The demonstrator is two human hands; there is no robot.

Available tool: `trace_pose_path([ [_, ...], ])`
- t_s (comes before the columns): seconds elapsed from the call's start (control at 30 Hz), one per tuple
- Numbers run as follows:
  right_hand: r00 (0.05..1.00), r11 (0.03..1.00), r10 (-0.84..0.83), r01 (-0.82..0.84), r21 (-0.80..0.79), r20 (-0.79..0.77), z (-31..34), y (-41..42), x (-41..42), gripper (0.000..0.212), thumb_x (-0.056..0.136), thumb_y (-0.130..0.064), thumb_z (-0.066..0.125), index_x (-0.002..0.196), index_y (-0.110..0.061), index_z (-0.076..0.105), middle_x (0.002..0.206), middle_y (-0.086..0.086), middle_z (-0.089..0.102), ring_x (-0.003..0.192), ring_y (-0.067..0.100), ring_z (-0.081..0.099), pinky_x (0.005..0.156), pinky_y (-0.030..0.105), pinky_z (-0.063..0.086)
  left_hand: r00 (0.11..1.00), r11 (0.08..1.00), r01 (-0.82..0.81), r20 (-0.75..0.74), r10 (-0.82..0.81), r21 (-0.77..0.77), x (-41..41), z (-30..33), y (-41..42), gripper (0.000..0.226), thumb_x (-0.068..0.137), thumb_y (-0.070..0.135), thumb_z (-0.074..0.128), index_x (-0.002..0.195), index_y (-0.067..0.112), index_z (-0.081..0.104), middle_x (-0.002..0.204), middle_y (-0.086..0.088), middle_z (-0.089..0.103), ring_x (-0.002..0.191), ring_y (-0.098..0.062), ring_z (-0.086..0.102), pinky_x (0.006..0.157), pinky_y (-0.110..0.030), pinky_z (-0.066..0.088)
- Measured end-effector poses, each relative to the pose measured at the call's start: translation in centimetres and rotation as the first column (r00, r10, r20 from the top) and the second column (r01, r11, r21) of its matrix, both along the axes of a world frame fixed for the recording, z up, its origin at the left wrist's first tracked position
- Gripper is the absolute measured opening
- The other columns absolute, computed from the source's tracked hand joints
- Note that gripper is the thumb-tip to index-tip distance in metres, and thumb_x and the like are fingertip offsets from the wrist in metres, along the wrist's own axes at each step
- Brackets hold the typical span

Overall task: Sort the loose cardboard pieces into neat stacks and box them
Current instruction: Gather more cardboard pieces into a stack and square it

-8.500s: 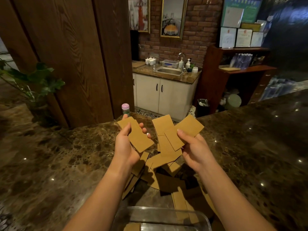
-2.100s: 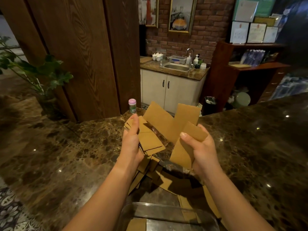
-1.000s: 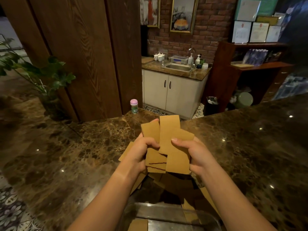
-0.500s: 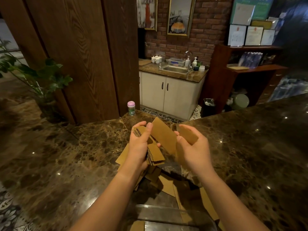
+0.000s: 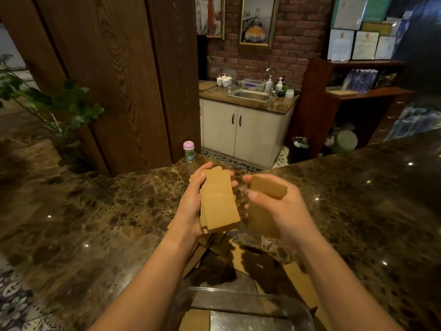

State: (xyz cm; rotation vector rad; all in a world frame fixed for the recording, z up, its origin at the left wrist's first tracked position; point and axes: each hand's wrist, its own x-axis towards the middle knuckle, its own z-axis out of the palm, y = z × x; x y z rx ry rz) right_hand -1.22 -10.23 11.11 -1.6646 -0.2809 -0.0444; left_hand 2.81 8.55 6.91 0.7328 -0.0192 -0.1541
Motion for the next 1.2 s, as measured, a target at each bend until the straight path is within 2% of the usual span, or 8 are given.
trace_pose_path([
  [0.13, 0.995, 0.991, 0.101, -0.100, -0.093, 0.005, 1.5, -0.4, 2.1, 0.024, 0.081, -0.019, 0.082, 0.104, -0.025, 0.075, 0.101, -0.013, 0.075, 0.090, 0.007, 0.072, 0.070, 0.022, 0.057, 0.988, 0.974, 0.151, 0.005, -0.154, 0.169, -0.2, 0.1, 0.2, 0.030, 0.088, 0.038, 0.061, 0.116, 0.032, 0.070, 0.110, -0.015, 0.074, 0.078, -0.029, 0.073, 0.059, -0.038, 0.060],
  [0.33, 1.000, 0.977, 0.001, 0.002, -0.215, 0.012, 0.3, 1.0, 3.4, 0.029, 0.075, -0.003, 0.084, 0.089, -0.026, 0.073, 0.077, -0.017, 0.074, 0.070, -0.003, 0.068, 0.056, 0.010, 0.048, 0.995, 0.942, 0.098, -0.024, -0.095, 0.321, -0.2, -0.3, -0.1, 0.036, 0.082, 0.043, 0.067, 0.114, 0.029, 0.068, 0.097, -0.007, 0.077, 0.076, -0.024, 0.073, 0.057, -0.034, 0.058],
  [0.5, 0.934, 0.940, -0.289, 0.318, 0.122, -0.212, -0.7, 0.8, 3.7, 0.024, 0.079, -0.005, 0.081, 0.091, -0.025, 0.075, 0.077, -0.013, 0.077, 0.076, 0.007, 0.074, 0.061, 0.022, 0.055, 0.996, 0.976, -0.092, 0.013, 0.092, 0.199, -0.5, -0.4, -0.1, 0.055, 0.081, 0.049, 0.061, 0.127, 0.020, 0.057, 0.109, -0.012, 0.072, 0.087, -0.027, 0.072, 0.064, -0.043, 0.062],
  [0.6, 0.878, 0.837, -0.256, 0.411, 0.361, -0.404, -0.8, 0.9, 3.3, 0.018, 0.084, -0.001, 0.075, 0.097, -0.015, 0.075, 0.078, -0.005, 0.079, 0.070, 0.010, 0.075, 0.057, 0.026, 0.058, 0.974, 0.974, -0.210, 0.105, 0.200, 0.087, -0.7, -0.4, -0.1, 0.063, 0.078, 0.041, 0.063, 0.133, 0.015, 0.049, 0.113, -0.015, 0.070, 0.093, -0.032, 0.070, 0.073, -0.049, 0.060],
  [0.77, 0.949, 0.994, -0.102, 0.112, 0.018, -0.297, -1.8, 2.0, 1.2, 0.018, 0.082, -0.014, 0.080, 0.095, -0.025, 0.078, 0.087, -0.006, 0.079, 0.084, 0.013, 0.073, 0.070, 0.029, 0.056, 0.904, 0.895, -0.418, 0.166, 0.393, 0.158, -0.1, 0.0, -0.7, 0.062, 0.080, 0.001, 0.071, 0.136, 0.016, 0.048, 0.110, -0.012, 0.065, 0.096, -0.026, 0.068, 0.086, -0.047, 0.057],
  [0.9, 0.909, 0.988, 0.157, -0.139, 0.072, -0.385, -1.1, 1.4, 0.4, 0.014, 0.080, -0.016, 0.079, 0.095, -0.019, 0.079, 0.088, 0.011, 0.078, 0.077, 0.020, 0.074, 0.069, 0.033, 0.057, 0.933, 0.939, -0.342, 0.132, 0.335, 0.032, 0.4, 0.6, -0.7, 0.048, 0.090, -0.011, 0.045, 0.127, 0.018, 0.051, 0.108, -0.020, 0.067, 0.092, -0.033, 0.071, 0.082, -0.052, 0.058],
  [1.03, 0.774, 0.919, 0.294, -0.066, 0.390, -0.561, -0.2, 0.1, 1.7, 0.028, 0.078, -0.009, 0.052, 0.104, -0.001, 0.062, 0.081, 0.015, 0.072, 0.071, 0.028, 0.070, 0.064, 0.038, 0.059, 0.963, 0.956, -0.265, 0.013, 0.269, -0.127, 0.8, 0.1, -0.4, 0.042, 0.092, 0.000, 0.045, 0.124, 0.025, 0.057, 0.096, -0.016, 0.063, 0.076, -0.029, 0.068, 0.073, -0.053, 0.057],
  [1.2, 0.857, 0.953, 0.026, 0.134, 0.271, -0.515, 0.0, -0.1, 2.8, 0.007, 0.088, -0.003, 0.060, 0.091, -0.008, 0.062, 0.090, 0.011, 0.069, 0.079, 0.024, 0.069, 0.059, 0.033, 0.056, 0.979, 0.985, -0.162, -0.139, 0.152, -0.063, 0.6, -0.5, -0.5, 0.032, 0.094, 0.043, 0.060, 0.114, 0.018, 0.060, 0.084, -0.011, 0.069, 0.068, -0.024, 0.068, 0.061, -0.040, 0.058],
])
